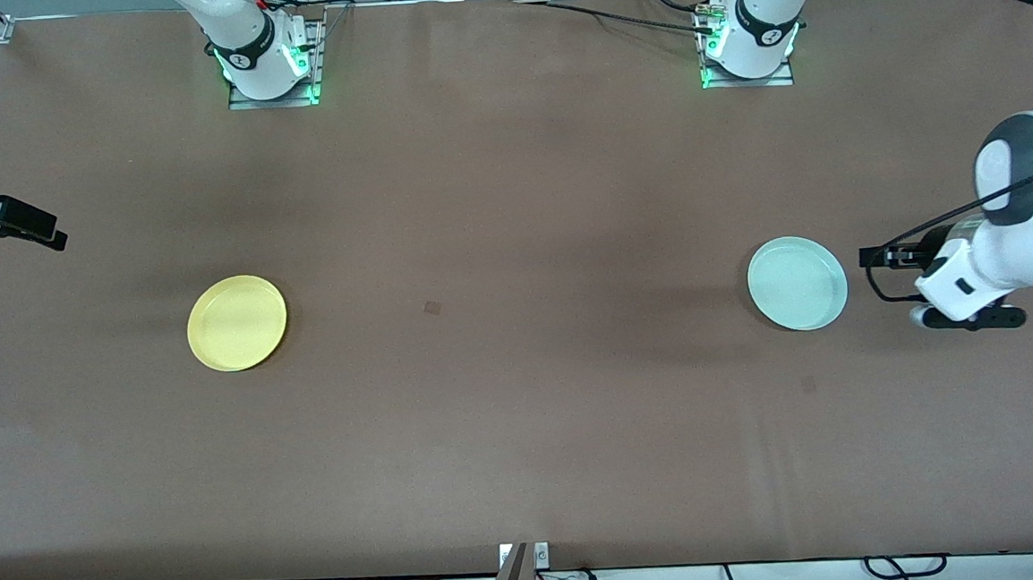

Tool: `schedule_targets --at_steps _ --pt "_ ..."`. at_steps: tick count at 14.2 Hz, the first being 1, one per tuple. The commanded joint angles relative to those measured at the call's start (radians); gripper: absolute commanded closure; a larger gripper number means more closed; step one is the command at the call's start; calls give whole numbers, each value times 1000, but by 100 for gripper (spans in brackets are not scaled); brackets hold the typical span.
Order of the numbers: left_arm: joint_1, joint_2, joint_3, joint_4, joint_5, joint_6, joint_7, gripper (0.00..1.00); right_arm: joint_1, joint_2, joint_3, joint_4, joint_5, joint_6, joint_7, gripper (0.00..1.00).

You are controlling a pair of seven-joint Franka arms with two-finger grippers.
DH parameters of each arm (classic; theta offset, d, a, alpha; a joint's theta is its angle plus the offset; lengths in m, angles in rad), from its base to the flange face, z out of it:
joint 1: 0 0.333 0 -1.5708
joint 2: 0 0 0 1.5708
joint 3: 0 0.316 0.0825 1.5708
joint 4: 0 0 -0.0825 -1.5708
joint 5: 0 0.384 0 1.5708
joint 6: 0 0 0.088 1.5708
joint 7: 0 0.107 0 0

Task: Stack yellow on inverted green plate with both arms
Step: 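Move the left gripper down to the rim of the green plate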

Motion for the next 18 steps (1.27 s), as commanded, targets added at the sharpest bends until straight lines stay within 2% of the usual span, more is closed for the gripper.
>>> schedule_targets --at_steps 1,4,7,8,13,15,16,18 --pt "30 -31 -4 -140 16 115 44 0 -3 -11 5 -16 -10 -6 -12 0" --pt "46 -34 -4 -258 18 311 154 0 1 -8 5 -19 -8 -13 -12 0" --pt "108 -27 -14 -409 13 641 336 0 0 4 5 -19 -8 -13 -12 0" --pt "113 -19 -16 -430 12 693 344 0 0 15 5 -19 -10 -12 -12 0" --pt "128 36 -28 -431 2 743 347 4 0 58 5 -19 -10 0 -12 0" --pt "153 56 -48 -428 -43 749 346 5 1 70 5 -19 -10 2 -12 0" --pt "158 65 -50 -428 -71 749 346 9 1 70 5 -19 -10 3 -12 0" --pt "156 72 -54 -427 -77 749 344 28 1 70 5 -17 -10 5 -12 0"
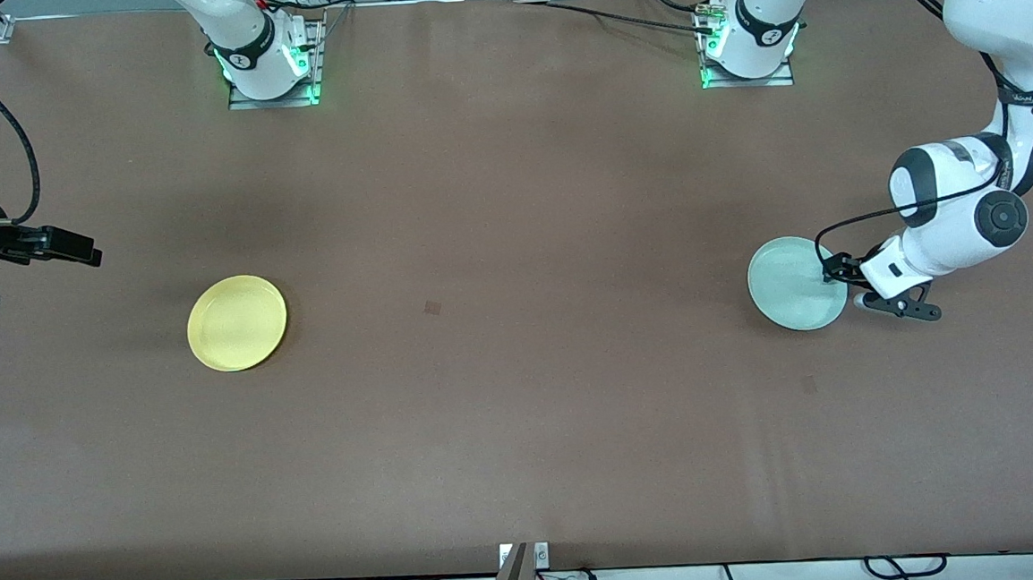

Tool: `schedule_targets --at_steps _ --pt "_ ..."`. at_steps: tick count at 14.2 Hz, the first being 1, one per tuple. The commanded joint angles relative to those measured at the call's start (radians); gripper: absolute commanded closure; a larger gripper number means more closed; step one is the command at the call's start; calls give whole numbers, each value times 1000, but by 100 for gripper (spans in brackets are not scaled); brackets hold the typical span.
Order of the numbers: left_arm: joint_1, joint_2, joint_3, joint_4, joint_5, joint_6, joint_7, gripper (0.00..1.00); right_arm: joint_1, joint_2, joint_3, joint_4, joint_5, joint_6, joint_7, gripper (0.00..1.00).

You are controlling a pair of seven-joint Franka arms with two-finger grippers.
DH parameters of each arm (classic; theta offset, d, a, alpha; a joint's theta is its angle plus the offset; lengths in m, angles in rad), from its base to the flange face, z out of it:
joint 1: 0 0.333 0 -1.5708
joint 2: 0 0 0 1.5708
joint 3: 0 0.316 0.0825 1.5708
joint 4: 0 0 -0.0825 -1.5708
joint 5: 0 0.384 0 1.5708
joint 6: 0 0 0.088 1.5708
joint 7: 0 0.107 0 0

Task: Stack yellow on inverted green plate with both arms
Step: 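Move the left gripper down to the rim of the green plate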

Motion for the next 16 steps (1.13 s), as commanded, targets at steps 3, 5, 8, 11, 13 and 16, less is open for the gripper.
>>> schedule_targets --at_steps 3,5,8,11,13,16 --pt "22 28 -23 8 -27 14 20 61 -3 -6 4 0 -10 4 -11 0" --pt "22 32 -21 11 -27 16 15 87 -5 -1 4 0 -10 4 -11 0" --pt "21 29 -21 31 -25 10 15 99 -7 -1 4 0 -10 4 -11 0" --pt "21 16 -23 62 -25 5 23 99 -8 12 4 0 -8 4 -11 0" --pt "9 -26 -24 90 -22 2 18 99 -10 34 4 0 -8 20 -11 0" --pt "-51 -71 -27 183 -8 -138 7 99 -7 95 4 -2 -11 36 -11 0"
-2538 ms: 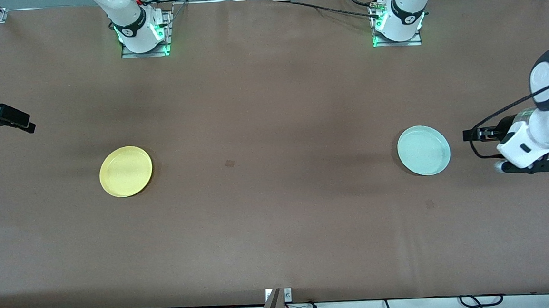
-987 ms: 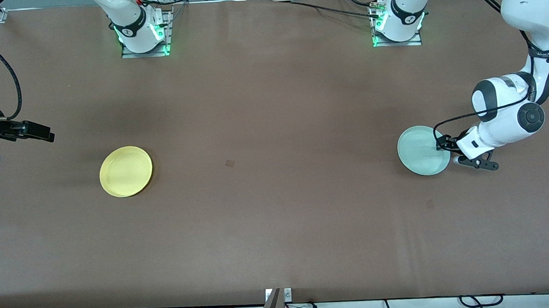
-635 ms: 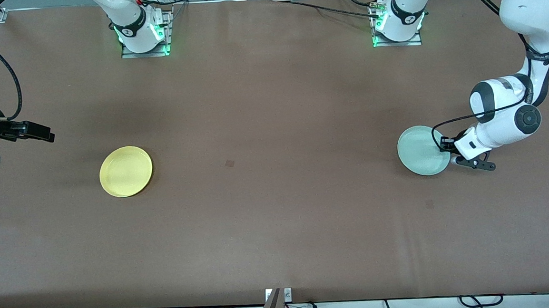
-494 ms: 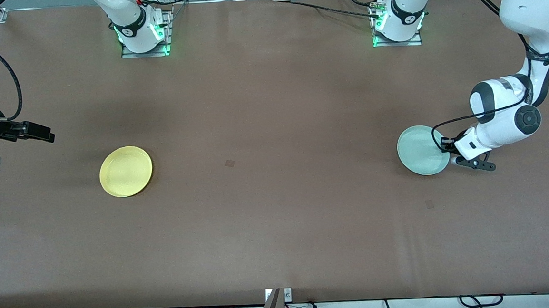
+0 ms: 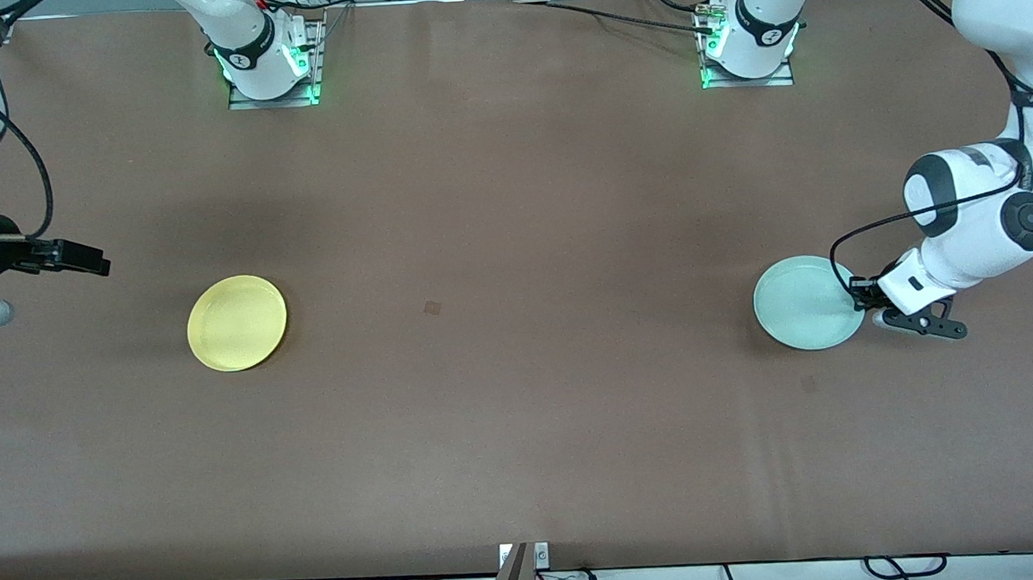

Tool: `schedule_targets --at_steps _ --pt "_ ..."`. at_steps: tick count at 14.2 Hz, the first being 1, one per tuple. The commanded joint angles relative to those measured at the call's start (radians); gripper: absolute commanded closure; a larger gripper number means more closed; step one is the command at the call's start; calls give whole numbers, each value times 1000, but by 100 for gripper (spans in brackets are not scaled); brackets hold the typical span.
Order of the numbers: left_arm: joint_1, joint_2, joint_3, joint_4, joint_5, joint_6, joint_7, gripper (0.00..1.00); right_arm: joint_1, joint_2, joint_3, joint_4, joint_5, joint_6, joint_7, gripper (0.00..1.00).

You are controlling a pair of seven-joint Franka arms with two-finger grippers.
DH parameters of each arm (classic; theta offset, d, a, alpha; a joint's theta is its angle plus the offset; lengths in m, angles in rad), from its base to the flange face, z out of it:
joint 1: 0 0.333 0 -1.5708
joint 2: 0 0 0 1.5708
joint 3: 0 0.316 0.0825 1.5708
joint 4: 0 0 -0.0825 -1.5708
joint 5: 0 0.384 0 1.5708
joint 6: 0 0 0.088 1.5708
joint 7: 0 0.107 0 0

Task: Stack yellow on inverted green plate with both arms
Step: 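Grasp the green plate with the left gripper while the right gripper grasps yellow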

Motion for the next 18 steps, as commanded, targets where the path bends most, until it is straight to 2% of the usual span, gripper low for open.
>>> schedule_targets --at_steps 1,3,6,10,13,15,16,18 --pt "-53 -40 -1 120 26 -175 3 99 2 68 5 2 -11 21 -11 0" --pt "-97 -37 -2 253 147 -327 -66 99 -1 126 5 0 -11 67 -11 0" --pt "-240 -35 -4 370 319 -543 -317 99 -21 229 3 0 -11 116 -11 0" --pt "-474 -15 -2 406 463 -702 -676 99 -40 376 5 0 -2 180 -9 0" --pt "-613 63 -2 470 578 -858 -984 99 -50 458 5 0 14 229 -8 0" --pt "-686 121 -1 505 630 -937 -1100 99 -64 496 5 0 17 257 -9 0" --pt "-726 153 2 522 672 -973 -1141 99 -66 504 5 0 17 256 -11 4" --pt "-774 213 2 553 695 -1027 -1226 99 -72 513 5 -8 17 251 -11 28"
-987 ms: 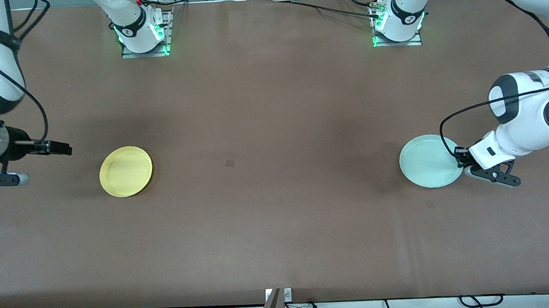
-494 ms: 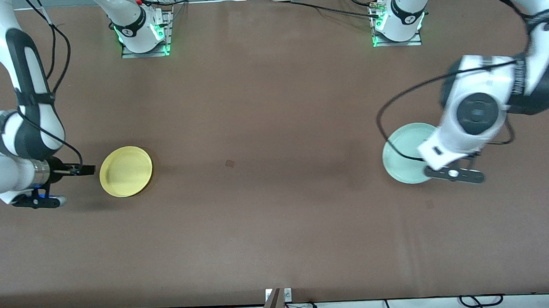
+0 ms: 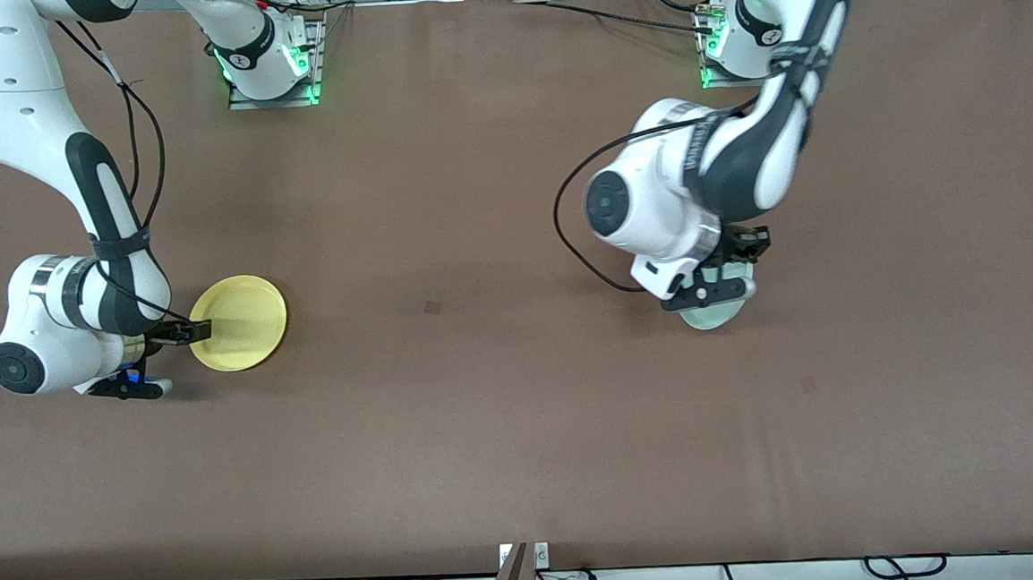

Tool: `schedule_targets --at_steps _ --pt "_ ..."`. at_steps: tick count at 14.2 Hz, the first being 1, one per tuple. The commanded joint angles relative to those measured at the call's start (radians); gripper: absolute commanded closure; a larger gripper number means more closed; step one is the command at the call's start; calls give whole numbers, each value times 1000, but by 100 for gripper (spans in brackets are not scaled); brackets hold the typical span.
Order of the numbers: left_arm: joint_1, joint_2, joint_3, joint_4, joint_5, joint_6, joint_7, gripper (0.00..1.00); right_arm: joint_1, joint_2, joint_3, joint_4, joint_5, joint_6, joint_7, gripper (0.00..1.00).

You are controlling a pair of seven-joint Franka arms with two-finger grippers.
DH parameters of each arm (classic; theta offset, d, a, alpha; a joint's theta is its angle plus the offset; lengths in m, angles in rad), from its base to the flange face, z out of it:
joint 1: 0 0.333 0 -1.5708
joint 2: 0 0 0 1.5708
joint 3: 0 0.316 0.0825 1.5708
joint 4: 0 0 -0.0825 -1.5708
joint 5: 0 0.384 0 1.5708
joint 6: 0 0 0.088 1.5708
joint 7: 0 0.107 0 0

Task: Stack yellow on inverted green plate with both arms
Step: 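Grasp the green plate with the left gripper while the right gripper grasps yellow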

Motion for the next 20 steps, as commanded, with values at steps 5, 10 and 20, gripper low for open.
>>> schedule_targets --at_steps 5,10,20 --pt "-108 117 21 96 40 -88 -166 99 -27 7 7 -1 14 -12 -31 62" --pt "-134 144 16 98 43 -86 -236 99 -27 11 8 -1 14 -12 -55 77" --pt "-171 147 11 141 38 -86 -270 99 -11 -94 8 120 -13 -199 -130 100"
